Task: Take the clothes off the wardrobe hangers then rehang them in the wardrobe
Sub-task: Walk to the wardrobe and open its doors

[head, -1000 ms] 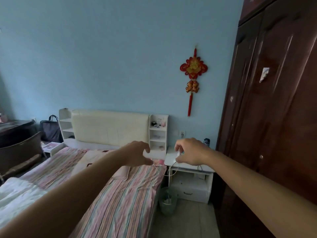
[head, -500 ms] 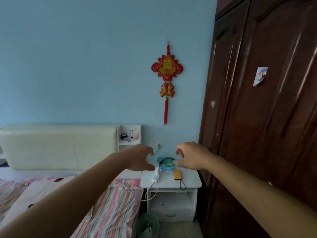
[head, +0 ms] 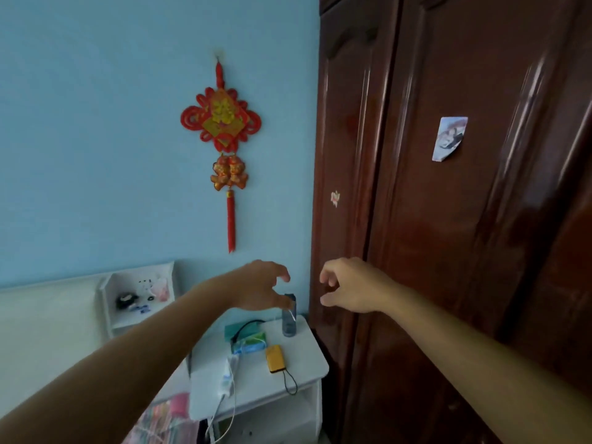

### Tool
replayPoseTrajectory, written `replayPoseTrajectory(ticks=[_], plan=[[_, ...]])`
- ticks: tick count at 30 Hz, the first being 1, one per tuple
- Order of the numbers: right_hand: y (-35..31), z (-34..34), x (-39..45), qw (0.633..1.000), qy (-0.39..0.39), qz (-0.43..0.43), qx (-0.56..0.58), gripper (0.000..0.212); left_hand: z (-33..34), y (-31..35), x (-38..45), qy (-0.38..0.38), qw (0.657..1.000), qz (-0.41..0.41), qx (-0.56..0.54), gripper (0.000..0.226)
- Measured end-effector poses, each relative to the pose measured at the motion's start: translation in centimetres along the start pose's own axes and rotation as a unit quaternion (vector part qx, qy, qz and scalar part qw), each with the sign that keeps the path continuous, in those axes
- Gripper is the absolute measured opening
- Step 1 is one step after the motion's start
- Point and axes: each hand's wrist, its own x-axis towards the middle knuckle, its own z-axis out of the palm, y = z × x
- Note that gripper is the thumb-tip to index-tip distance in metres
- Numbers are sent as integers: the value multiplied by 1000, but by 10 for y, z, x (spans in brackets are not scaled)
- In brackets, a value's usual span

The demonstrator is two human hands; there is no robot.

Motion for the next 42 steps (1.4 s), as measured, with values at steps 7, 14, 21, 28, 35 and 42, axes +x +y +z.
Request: replayPoseTrajectory(ticks=[7,14,21,28,35,42], plan=[[61,-8,52,999,0,46,-2,39,4,2,111,-34,998,57,-5,63],[117,-31,61,989,15,144,-4,41,16,38,204,-46,981,177,-61,61],[145,-43,36,958,54,282,9,45,38,86,278,-96,939,314,-97,63],[143,-47,6,921,81,381,17,46,42,130,310,-133,892,424,-82,63],[131,-52,-48,886,129,445,5,42,37,185,296,-152,851,502,-7,71],[103,-68,-99,875,130,438,-161,36,73,224,250,-174,819,535,-116,69]])
